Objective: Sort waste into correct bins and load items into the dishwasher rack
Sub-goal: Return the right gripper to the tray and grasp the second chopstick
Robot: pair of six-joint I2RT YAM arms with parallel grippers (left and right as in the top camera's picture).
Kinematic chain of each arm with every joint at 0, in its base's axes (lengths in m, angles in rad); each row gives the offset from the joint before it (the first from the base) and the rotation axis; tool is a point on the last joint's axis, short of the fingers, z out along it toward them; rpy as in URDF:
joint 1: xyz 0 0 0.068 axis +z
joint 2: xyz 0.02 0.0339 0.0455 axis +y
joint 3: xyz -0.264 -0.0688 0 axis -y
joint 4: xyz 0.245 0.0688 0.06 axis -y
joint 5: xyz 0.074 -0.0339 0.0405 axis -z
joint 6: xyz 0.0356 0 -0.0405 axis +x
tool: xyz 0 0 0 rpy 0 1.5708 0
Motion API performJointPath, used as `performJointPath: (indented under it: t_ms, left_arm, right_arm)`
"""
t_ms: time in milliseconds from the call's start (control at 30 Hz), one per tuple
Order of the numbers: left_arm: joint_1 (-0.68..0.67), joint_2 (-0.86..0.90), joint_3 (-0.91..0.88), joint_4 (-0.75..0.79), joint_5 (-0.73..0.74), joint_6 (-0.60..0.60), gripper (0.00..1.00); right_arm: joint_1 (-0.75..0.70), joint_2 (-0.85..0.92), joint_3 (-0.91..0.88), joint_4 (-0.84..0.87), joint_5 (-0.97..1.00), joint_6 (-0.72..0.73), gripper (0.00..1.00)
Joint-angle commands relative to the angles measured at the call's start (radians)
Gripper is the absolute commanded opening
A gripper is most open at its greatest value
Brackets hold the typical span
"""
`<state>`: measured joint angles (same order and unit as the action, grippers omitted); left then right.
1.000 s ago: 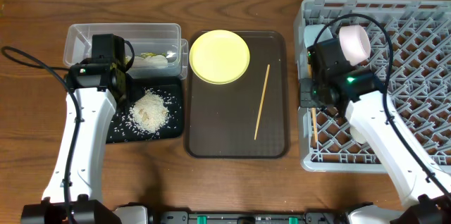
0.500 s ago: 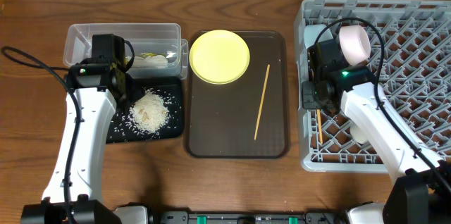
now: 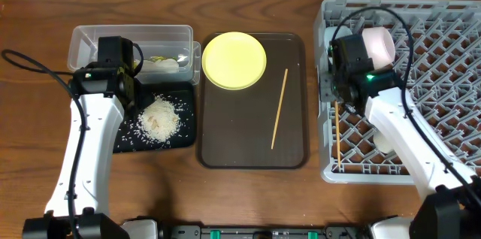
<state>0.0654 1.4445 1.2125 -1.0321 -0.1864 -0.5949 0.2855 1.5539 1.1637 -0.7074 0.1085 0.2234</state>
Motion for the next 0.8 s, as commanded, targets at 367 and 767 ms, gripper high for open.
performJointPath:
  t_ms: [367, 767]
  left_arm:
    - [0.003, -0.005, 0.009, -0.003, -0.005, 0.006, 0.71]
    - [0.003, -0.005, 0.009, -0.003, -0.005, 0.006, 0.71]
  right_arm:
    - [0.204, 0.076, 0.025, 0.123, -0.151, 0.077, 0.51]
    - [0.301, 0.328, 0.025, 0.117, -0.026, 0.316, 0.49]
